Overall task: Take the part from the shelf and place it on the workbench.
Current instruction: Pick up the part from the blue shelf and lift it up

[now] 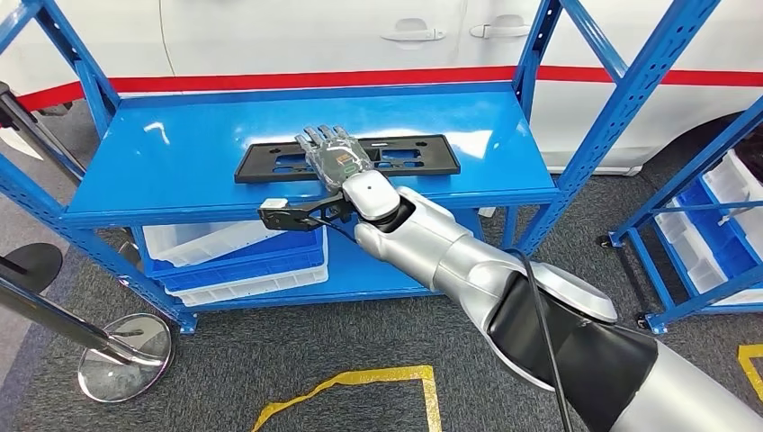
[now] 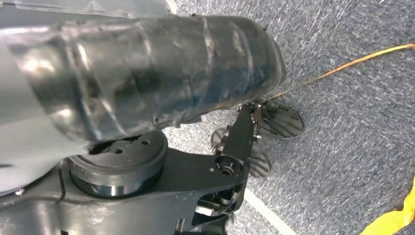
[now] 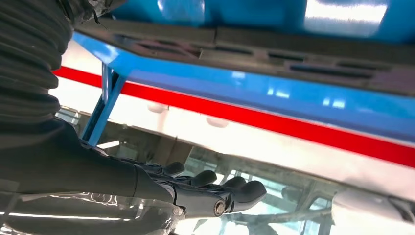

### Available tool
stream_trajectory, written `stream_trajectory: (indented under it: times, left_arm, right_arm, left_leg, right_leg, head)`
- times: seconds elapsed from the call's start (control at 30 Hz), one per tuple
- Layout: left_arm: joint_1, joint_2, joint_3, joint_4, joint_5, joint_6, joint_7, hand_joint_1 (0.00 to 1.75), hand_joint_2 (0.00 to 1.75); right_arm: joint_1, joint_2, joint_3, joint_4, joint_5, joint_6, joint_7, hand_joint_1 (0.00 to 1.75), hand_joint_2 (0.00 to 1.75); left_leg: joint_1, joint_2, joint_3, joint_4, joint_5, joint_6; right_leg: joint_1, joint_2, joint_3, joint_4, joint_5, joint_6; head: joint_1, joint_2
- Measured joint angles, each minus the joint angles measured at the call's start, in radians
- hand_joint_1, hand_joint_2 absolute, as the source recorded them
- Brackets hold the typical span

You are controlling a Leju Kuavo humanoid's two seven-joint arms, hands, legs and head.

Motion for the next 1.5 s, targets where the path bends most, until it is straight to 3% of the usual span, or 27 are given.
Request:
stream_trajectory:
  times: [0.03, 0.07, 0.13, 0.2, 0.37, 0.4, 0.47, 0.53, 0.57, 0.6, 0.67, 0.7, 0.77, 0.87, 0.93, 1.0, 1.03, 1.07, 1.1, 1.13, 1.2, 1.23, 1.37, 1.43, 1.5]
  left_arm:
    - [0.0, 0.0, 0.0, 0.0, 0.0, 0.0, 0.0, 0.0, 0.0]
    - [0.001, 0.0, 0.0, 0.0, 0.0, 0.0, 0.001, 0.0, 0.0]
    - [0.001, 0.0, 0.0, 0.0, 0.0, 0.0, 0.001, 0.0, 0.0]
    - [0.0, 0.0, 0.0, 0.001, 0.0, 0.0, 0.001, 0.0, 0.0]
    - [0.002, 0.001, 0.0, 0.001, 0.0, 0.0, 0.001, 0.0, 0.0]
    - [0.001, 0.002, 0.0, 0.001, 0.0, 0.0, 0.0, 0.0, 0.0]
    - [0.0, 0.003, 0.0, 0.001, 0.0, 0.0, 0.0, 0.0, 0.0]
    - [0.001, 0.003, 0.0, 0.001, 0.001, 0.0, 0.0, 0.0, 0.0]
    - [0.002, 0.003, 0.0, 0.001, 0.001, 0.0, 0.001, 0.0, 0.0]
    - [0.002, 0.003, 0.0, 0.001, 0.001, 0.0, 0.001, 0.0, 0.0]
    - [0.001, 0.004, 0.0, 0.001, 0.0, 0.0, 0.001, 0.0, 0.0]
    - [0.0, 0.004, 0.0, 0.001, 0.0, 0.0, 0.0, 0.0, 0.0]
    - [-0.001, 0.006, 0.0, 0.002, 0.0, 0.002, 0.0, 0.0, 0.0]
    - [-0.001, 0.006, 0.0, 0.002, 0.0, 0.006, 0.001, 0.0, 0.0]
    - [-0.001, 0.006, 0.0, 0.002, 0.0, 0.007, 0.001, 0.0, 0.0]
    - [-0.002, 0.006, 0.0, 0.002, 0.0, 0.007, 0.002, 0.0, 0.0]
    - [-0.002, 0.006, 0.0, 0.002, 0.0, 0.007, 0.002, 0.0, 0.0]
    - [-0.001, 0.006, 0.0, 0.002, 0.0, 0.007, 0.002, 0.0, 0.0]
    - [-0.001, 0.006, 0.0, 0.002, 0.0, 0.008, 0.002, 0.0, 0.0]
    - [-0.001, 0.006, 0.0, 0.002, 0.0, 0.008, 0.002, 0.0, 0.0]
    - [-0.001, 0.007, 0.0, 0.002, 0.0, 0.008, 0.002, 0.0, 0.0]
    - [-0.002, 0.007, 0.0, 0.002, 0.0, 0.008, 0.002, 0.0, 0.0]
    - [0.0, 0.007, 0.0, 0.002, 0.0, 0.008, 0.001, 0.0, 0.0]
    - [-0.001, 0.008, 0.0, 0.002, 0.0, 0.008, 0.001, 0.0, 0.0]
    - [-0.002, 0.008, 0.0, 0.002, 0.0, 0.009, 0.001, 0.0, 0.0]
  right_arm:
    - [0.006, 0.0, 0.0, 0.0, 0.0, 0.0, 0.0, 0.0, 1.75]
    - [0.009, 0.0, 0.0, 0.0, 0.0, 0.0, -0.001, 0.0, 1.75]
    - [0.012, 0.0, 0.0, 0.0, 0.0, 0.0, -0.001, 0.0, 1.75]
    - [0.013, 0.001, 0.0, 0.0, 0.0, 0.0, -0.002, 0.0, 1.75]
    - [0.021, 0.005, 0.0, 0.0, 0.001, -0.001, -0.002, 0.0, 1.75]
    - [0.021, 0.006, 0.0, 0.0, 0.001, -0.001, -0.002, 0.0, 1.75]
    - [0.023, 0.008, 0.0, 0.0, 0.002, -0.001, -0.002, 0.0, 1.75]
    - [0.027, 0.008, 0.0, 0.0, 0.002, -0.001, -0.002, 0.0, 1.75]
    - [0.029, 0.009, 0.0, 0.0, 0.002, -0.001, -0.002, 0.0, 1.75]
    - [0.029, 0.009, 0.0, 0.0, 0.002, -0.001, -0.002, 0.0, 1.75]
    - [0.027, 0.009, 0.0, 0.0, 0.002, -0.001, -0.002, 0.0, 1.75]
    - [0.027, 0.009, -0.001, 0.0, 0.003, -0.001, -0.002, 0.0, 1.75]
    - [0.027, 0.01, -0.001, 0.0, 0.003, 0.0, -0.002, 0.0, 1.75]
    - [0.027, 0.011, -0.001, 0.001, 0.005, 0.0, -0.002, 0.0, 1.75]
    - [0.027, 0.011, -0.001, 0.001, 0.006, 0.0, -0.002, 0.0, 1.75]
    - [0.031, 0.011, -0.001, 0.001, 0.007, 0.001, -0.002, 0.0, 1.75]
    - [0.033, 0.011, -0.001, 0.002, 0.007, 0.002, -0.002, 0.0, 1.75]
    - [0.035, 0.01, -0.001, 0.002, 0.008, 0.002, -0.002, 0.0, 1.75]
    - [0.035, 0.01, -0.001, 0.003, 0.008, 0.002, -0.002, 0.0, 1.75]
    - [0.034, 0.01, -0.001, 0.003, 0.008, 0.002, -0.002, 0.0, 1.75]
    - [0.03, 0.01, -0.001, 0.003, 0.009, 0.003, -0.002, 0.0, 1.75]
    - [0.03, 0.011, -0.001, 0.003, 0.009, 0.003, -0.002, 0.0, 1.75]
    - [0.034, 0.01, -0.001, 0.003, 0.009, 0.003, -0.001, 0.0, 1.75]
    - [0.034, 0.011, -0.001, 0.003, 0.009, 0.003, -0.002, 0.0, 1.75]
    - [0.036, 0.011, -0.002, 0.003, 0.01, 0.003, -0.002, 0.0, 1.75]
  left_leg:
    - [0.0, -0.001, 0.003, 0.001, -0.004, 0.0]
    - [0.0, -0.002, 0.006, 0.004, -0.008, -0.001]
    - [0.001, -0.004, 0.011, 0.014, -0.021, -0.007]
    - [-0.002, -0.007, 0.008, 0.028, -0.033, -0.017]
    - [-0.002, -0.004, -0.005, 0.054, -0.057, -0.037]
    - [-0.001, -0.003, -0.021, 0.09, -0.076, -0.042]
    - [0.001, -0.001, -0.084, 0.214, -0.123, -0.051]
    - [0.004, -0.001, -0.14, 0.298, -0.131, -0.057]
    - [0.005, -0.001, -0.144, 0.288, -0.109, -0.057]
    - [0.006, -0.001, -0.13, 0.242, -0.073, -0.056]
    - [0.003, -0.001, -0.074, 0.109, -0.003, -0.049]
    - [0.001, -0.001, -0.051, 0.059, 0.012, -0.044]
    - [-0.006, -0.002, -0.034, 0.026, 0.009, -0.035]
    - [-0.002, -0.001, -0.023, 0.011, 0.007, -0.022]
    - [0.002, 0.0, -0.011, 0.002, 0.005, -0.012]
    - [0.001, 0.0, -0.005, 0.004, -0.001, -0.004]
    - [0.001, -0.001, -0.002, 0.006, -0.005, -0.003]
    - [0.001, -0.001, 0.0, 0.009, -0.01, -0.003]
    - [0.001, -0.002, 0.003, 0.014, -0.015, -0.005]
    - [0.002, -0.003, 0.006, 0.021, -0.023, -0.008]
    - [0.0, -0.004, 0.005, 0.037, -0.037, -0.018]
    - [-0.001, -0.005, 0.003, 0.043, -0.042, -0.023]
    - [0.0, -0.003, -0.005, 0.053, -0.054, -0.039]
    - [0.002, -0.001, -0.037, 0.123, -0.093, -0.048]
    - [0.004, -0.001, -0.102, 0.249, -0.14, -0.055]
  right_leg:
    - [-0.001, 0.0, -0.018, 0.021, 0.006, 0.001]
    - [-0.002, -0.001, -0.017, 0.003, 0.031, 0.001]
    - [-0.005, -0.001, 0.031, -0.121, 0.109, -0.001]
    - [-0.004, 0.0, 0.077, -0.221, 0.146, -0.006]
    - [-0.004, 0.004, 0.094, -0.253, 0.142, -0.028]
    - [-0.007, 0.003, 0.1, -0.257, 0.141, -0.032]
    - [-0.006, 0.002, 0.108, -0.258, 0.137, -0.039]
    - [-0.005, 0.002, 0.114, -0.258, 0.131, -0.043]
    - [-0.005, 0.003, 0.118, -0.258, 0.128, -0.043]
    - [-0.005, 0.004, 0.123, -0.258, 0.125, -0.042]
    - [-0.004, 0.006, 0.132, -0.259, 0.117, -0.038]
    - [-0.003, 0.007, 0.133, -0.259, 0.115, -0.034]
    - [-0.002, 0.008, 0.131, -0.261, 0.113, -0.025]
    - [-0.004, 0.004, 0.125, -0.248, 0.099, -0.01]
    - [-0.004, 0.001, 0.085, -0.162, 0.058, -0.004]
    - [-0.005, 0.001, 0.013, -0.031, 0.013, -0.001]
    - [-0.006, 0.0, -0.015, 0.01, 0.01, 0.001]
    - [-0.007, 0.0, -0.027, 0.015, 0.026, 0.002]
    - [-0.008, -0.001, -0.019, -0.018, 0.058, 0.002]
    - [-0.008, -0.002, 0.005, -0.08, 0.098, 0.002]
    - [-0.007, -0.002, 0.056, -0.19, 0.142, -0.003]
    - [-0.005, -0.001, 0.068, -0.218, 0.146, -0.007]
    - [-0.005, 0.004, 0.075, -0.233, 0.142, -0.027]
    - [-0.008, 0.004, 0.082, -0.239, 0.141, -0.036]
    - [-0.007, 0.003, 0.086, -0.24, 0.138, -0.041]
  head:
    - [0.0, 0.0]
    - [0.001, 0.0]
    - [0.001, 0.0]
    - [0.0, 0.0]
    - [-0.001, 0.0]
    - [-0.003, 0.0]
    - [-0.005, 0.0]
    - [-0.005, 0.0]
    - [-0.005, 0.0]
    - [-0.005, 0.0]
    - [-0.005, 0.0]
    - [-0.005, 0.0]
    - [-0.005, 0.0]
    - [-0.003, 0.0]
    - [-0.001, 0.0]
    - [0.001, 0.0]
    - [0.001, 0.0]
    - [0.001, 0.0]
    - [0.001, 0.0]
    - [0.002, 0.0]
    - [0.001, 0.0]
    - [0.0, 0.0]
    - [-0.001, 0.0]
    - [-0.004, 0.0]
    - [-0.006, 0.0]
